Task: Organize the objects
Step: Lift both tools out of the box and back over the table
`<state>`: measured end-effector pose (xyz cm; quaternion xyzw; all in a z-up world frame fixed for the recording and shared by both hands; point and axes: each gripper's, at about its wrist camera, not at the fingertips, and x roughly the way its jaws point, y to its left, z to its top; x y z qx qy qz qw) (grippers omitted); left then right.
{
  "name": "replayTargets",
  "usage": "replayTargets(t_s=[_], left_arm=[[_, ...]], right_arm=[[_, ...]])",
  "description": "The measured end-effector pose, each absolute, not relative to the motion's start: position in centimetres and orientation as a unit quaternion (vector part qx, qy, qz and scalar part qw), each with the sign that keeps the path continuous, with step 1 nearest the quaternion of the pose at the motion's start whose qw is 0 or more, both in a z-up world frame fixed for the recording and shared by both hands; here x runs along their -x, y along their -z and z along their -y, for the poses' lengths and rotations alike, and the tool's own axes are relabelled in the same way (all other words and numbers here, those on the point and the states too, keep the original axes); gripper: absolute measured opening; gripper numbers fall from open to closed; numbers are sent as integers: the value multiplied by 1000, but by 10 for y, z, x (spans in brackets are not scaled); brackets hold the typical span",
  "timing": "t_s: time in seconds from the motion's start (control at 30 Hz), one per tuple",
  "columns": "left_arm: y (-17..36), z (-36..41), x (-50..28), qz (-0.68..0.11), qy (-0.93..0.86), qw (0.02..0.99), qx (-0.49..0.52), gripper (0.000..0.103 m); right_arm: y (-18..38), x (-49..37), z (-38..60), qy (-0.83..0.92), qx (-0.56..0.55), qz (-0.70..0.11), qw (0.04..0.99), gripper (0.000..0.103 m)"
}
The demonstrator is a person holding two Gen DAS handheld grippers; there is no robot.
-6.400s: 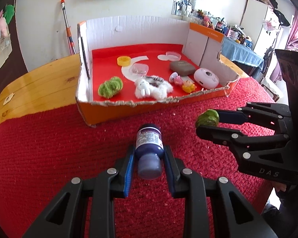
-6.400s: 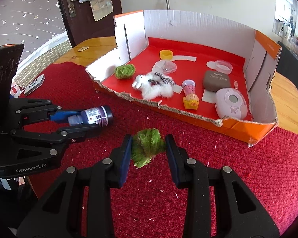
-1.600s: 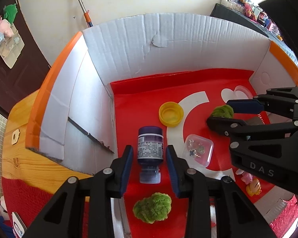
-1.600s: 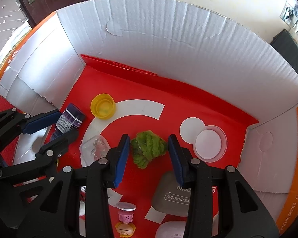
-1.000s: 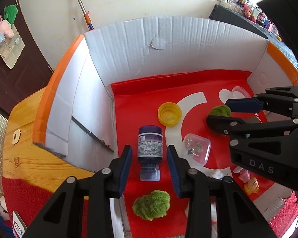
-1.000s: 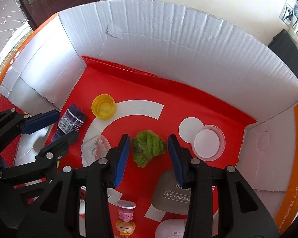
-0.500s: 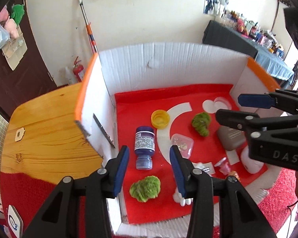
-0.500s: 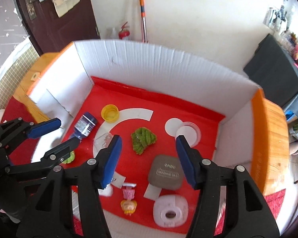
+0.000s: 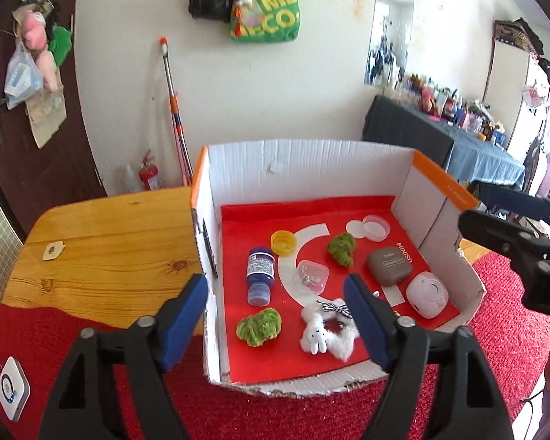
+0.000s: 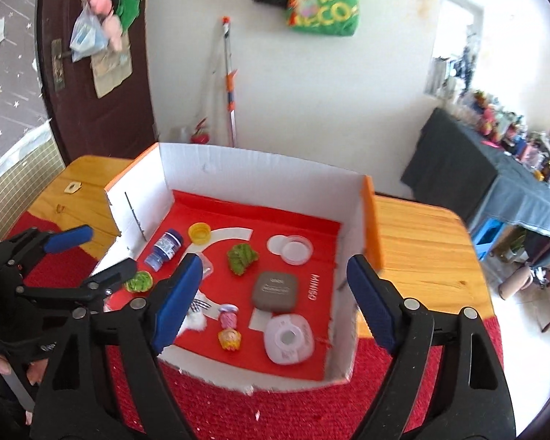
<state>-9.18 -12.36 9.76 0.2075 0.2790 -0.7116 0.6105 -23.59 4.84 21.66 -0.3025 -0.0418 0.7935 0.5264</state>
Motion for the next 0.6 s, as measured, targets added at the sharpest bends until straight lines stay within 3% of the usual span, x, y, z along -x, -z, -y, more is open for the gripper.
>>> replayTargets(t_s=[0.1, 0.33, 0.6], left_arm=[[-96, 112, 92, -272, 711, 619, -194, 85], [-79, 101, 99, -253, 703, 639, -183, 90], [-64, 104, 106, -241, 698, 651, -176, 91]], right_arm=[[-211, 221, -45, -801, 276, 33, 530, 88], [-186, 198, -52, -813, 225, 43, 536, 94], [-159, 195, -85, -815, 220, 30, 536, 94]])
